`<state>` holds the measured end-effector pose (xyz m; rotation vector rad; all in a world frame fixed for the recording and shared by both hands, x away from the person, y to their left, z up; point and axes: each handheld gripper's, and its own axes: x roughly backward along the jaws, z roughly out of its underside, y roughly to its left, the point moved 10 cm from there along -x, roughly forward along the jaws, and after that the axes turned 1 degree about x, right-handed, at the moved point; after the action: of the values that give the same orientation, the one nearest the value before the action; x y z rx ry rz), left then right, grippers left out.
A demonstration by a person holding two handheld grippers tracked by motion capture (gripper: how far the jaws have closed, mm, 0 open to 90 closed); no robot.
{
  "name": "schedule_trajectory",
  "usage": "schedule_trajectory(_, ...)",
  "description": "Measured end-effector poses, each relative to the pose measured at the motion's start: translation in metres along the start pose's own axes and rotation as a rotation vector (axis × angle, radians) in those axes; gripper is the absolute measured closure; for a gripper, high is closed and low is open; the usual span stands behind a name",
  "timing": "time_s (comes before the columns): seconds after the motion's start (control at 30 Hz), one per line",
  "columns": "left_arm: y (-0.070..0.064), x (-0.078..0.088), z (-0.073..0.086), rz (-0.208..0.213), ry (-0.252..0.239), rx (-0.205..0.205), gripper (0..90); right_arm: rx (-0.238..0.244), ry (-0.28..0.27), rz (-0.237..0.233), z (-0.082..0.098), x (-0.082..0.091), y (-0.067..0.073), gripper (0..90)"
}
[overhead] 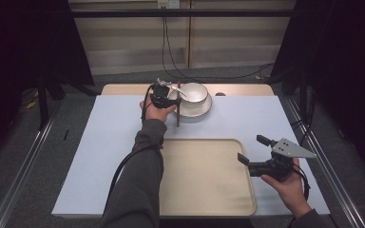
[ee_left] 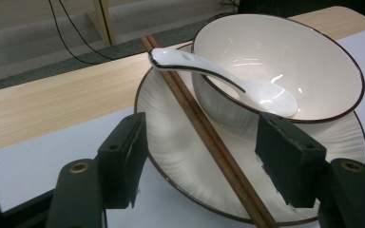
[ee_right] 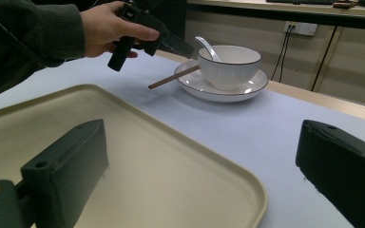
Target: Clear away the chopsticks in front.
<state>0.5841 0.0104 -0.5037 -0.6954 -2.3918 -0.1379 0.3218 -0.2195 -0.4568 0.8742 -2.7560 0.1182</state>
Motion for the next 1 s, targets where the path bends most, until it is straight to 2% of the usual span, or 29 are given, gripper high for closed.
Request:
schedule_trajectory(0.03,-0.001,-0.001,0.002,0.007,0.018,0.02,42.4,0.003,0.001,-0.008,0.0,0.0,0.001,3.0)
schedule_trajectory(0.07,-0.001,-0.003,0.002,0.008,0.027,0.023,42.4,0.003,0.001,-0.008,0.0,0.0,0.001,3.0)
schedule_trajectory(0.1,0.0,-0.003,0.004,-0.008,0.041,0.018,44.4,-0.006,0.0,-0.008,0.0,0.0,0.001,3.3)
schedule_trajectory(0.13,-0.002,-0.005,0.002,-0.001,0.026,0.036,47.6,-0.001,0.002,-0.014,0.0,0.0,0.001,3.5)
schedule_trajectory(0.17,-0.002,-0.006,0.002,-0.001,0.036,0.032,48.9,-0.001,0.001,-0.013,0.0,0.0,0.001,3.5)
schedule_trajectory(0.2,-0.003,-0.008,0.001,-0.015,0.032,0.048,50.2,-0.001,0.0,-0.011,0.0,0.0,0.001,3.5)
schedule_trajectory(0.27,-0.002,-0.009,0.003,-0.024,0.06,0.041,55.1,-0.003,0.002,-0.017,0.0,0.0,0.001,3.5)
schedule_trajectory(0.3,-0.001,-0.011,0.003,-0.033,0.061,0.057,55.2,-0.005,0.003,-0.015,0.0,0.0,0.001,3.5)
schedule_trajectory(0.4,0.0,-0.014,0.005,-0.035,0.078,0.07,57.8,-0.003,0.003,-0.021,0.0,-0.001,0.001,3.5)
schedule_trajectory(0.53,0.001,-0.019,0.007,-0.032,0.065,0.124,62.9,0.003,0.007,-0.027,0.001,0.0,0.002,3.5)
schedule_trajectory(0.6,0.001,-0.019,0.007,-0.024,0.074,0.124,65.8,-0.011,0.002,-0.022,0.0,-0.001,0.001,3.5)
schedule_trajectory(0.63,0.002,-0.02,0.008,-0.034,0.084,0.122,67.6,-0.01,0.004,-0.021,0.0,-0.001,0.001,3.5)
schedule_trajectory(0.7,0.0,-0.021,0.008,-0.029,0.081,0.139,69.3,-0.012,0.006,-0.024,0.001,-0.001,0.001,3.5)
schedule_trajectory(0.77,0.001,-0.022,0.011,-0.033,0.108,0.141,72.9,-0.005,0.007,-0.023,0.001,-0.001,0.0,3.5)
schedule_trajectory(0.83,0.002,-0.023,0.013,-0.039,0.11,0.162,76.9,-0.008,0.01,-0.027,0.001,-0.001,0.001,3.5)
schedule_trajectory(0.9,0.005,-0.022,0.015,-0.056,0.128,0.155,79.3,-0.006,0.008,-0.026,0.001,-0.002,0.001,3.5)
schedule_trajectory(0.93,0.005,-0.023,0.014,-0.062,0.118,0.177,80.0,-0.006,0.007,-0.029,0.001,-0.002,0.001,3.5)
schedule_trajectory(1.0,0.007,-0.023,0.015,-0.063,0.118,0.192,81.2,-0.004,0.008,-0.029,0.001,-0.002,0.001,3.5)
